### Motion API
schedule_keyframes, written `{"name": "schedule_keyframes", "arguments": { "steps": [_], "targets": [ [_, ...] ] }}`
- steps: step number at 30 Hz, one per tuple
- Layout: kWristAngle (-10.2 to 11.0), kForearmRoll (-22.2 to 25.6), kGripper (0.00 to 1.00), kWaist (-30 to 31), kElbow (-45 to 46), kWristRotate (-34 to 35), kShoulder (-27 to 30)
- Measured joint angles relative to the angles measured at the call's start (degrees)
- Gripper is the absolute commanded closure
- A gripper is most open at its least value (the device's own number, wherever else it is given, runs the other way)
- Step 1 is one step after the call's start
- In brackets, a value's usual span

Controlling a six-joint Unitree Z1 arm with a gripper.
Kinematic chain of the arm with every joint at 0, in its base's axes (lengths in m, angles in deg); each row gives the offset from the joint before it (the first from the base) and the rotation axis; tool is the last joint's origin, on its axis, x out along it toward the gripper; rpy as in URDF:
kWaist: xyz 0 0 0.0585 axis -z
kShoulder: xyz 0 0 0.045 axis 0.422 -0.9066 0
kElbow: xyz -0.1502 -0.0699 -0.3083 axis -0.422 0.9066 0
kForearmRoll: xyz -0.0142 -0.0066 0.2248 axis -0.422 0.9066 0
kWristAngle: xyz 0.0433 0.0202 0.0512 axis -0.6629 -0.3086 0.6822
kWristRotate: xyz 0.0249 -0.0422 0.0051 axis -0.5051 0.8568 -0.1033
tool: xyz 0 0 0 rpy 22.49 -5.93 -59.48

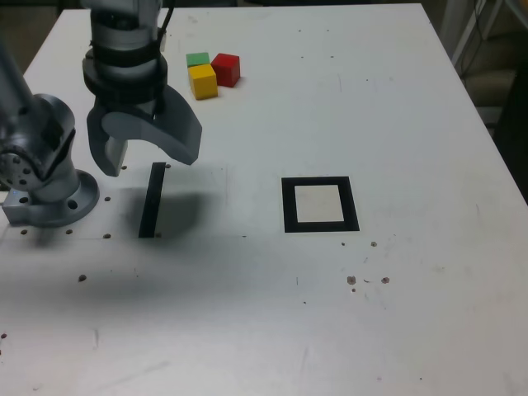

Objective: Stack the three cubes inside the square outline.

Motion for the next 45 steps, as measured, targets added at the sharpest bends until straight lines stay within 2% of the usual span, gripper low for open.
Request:
{"name": "schedule_keyframes", "arguments": {
  "steps": [17,29,36,45],
  "targets": [
    [0.44,0.02,0.01,0.00,0.00,-0.01,0.67],
    [3.48,-1.30,0.01,-0.27,-1.01,-0.69,0.76],
    [5.23,-1.66,0.01,-5.62,-2.18,-3.64,0.02],
    [5.76,-0.85,0.01,-13.72,-6.54,-9.48,-2.14]
  ]
}}
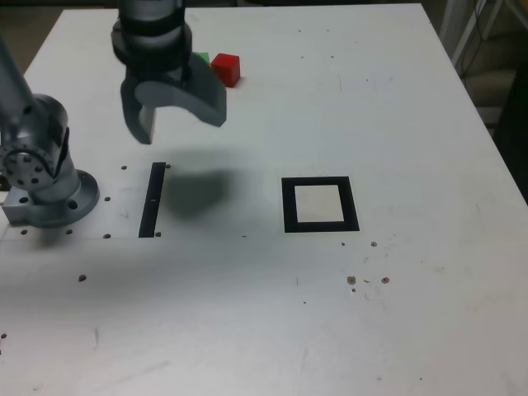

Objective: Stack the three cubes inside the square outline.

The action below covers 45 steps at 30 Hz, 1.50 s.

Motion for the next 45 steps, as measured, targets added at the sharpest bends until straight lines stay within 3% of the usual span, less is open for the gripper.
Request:
{"name": "schedule_keyframes", "arguments": {
  "steps": [15,24,45],
  "targets": [
    [1.80,6.36,0.01,-16.43,-13.96,-7.91,-7.59],
    [1.03,7.35,0.02,-23.88,-21.87,-10.59,-14.13],
    [-1.71,12.12,0.02,-31.58,-37.55,-11.51,-26.22]
  ]
}}
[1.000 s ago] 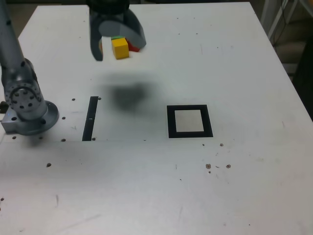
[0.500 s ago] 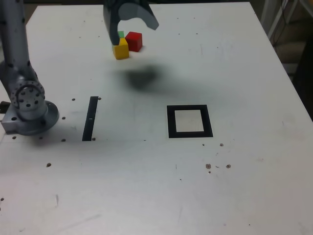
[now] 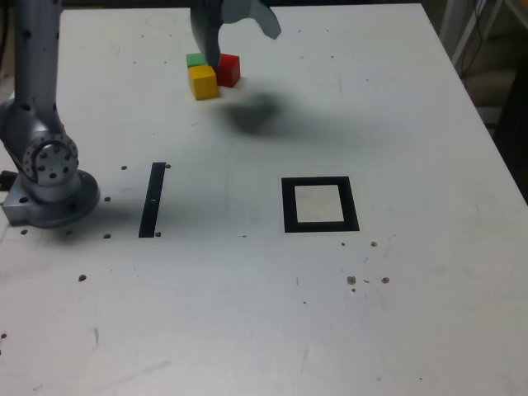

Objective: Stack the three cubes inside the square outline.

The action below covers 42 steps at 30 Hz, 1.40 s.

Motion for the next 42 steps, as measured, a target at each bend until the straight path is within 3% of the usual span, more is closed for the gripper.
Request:
{"name": "schedule_keyframes", "arguments": {
  "steps": [11,20,28,36,42],
  "targets": [
    [-2.89,3.98,0.02,-1.16,-7.28,3.03,-3.75],
    [-6.06,5.31,0.02,-1.66,-9.97,15.74,-6.70],
    [-6.47,5.02,0.02,-1.71,-12.09,22.89,-8.55],
    [-4.62,7.07,0.03,-1.98,-12.94,28.84,-9.50],
    [-5.70,7.92,0.03,-2.80,-12.50,32.91,-10.32]
  ]
}}
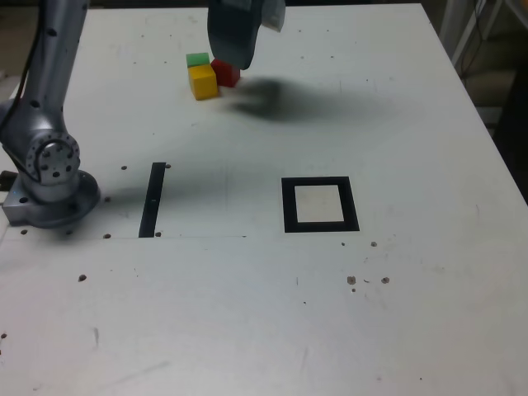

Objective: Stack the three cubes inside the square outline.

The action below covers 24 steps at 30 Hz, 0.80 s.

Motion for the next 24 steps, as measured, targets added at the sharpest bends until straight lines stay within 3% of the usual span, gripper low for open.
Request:
{"name": "schedule_keyframes", "arguments": {
  "steps": [8,24],
  "targets": [
    [-2.92,-0.57,0.03,-1.40,-1.34,1.05,-2.25],
    [-2.62,-1.97,0.03,-3.22,-1.76,0.35,-5.59]
  ]
}}
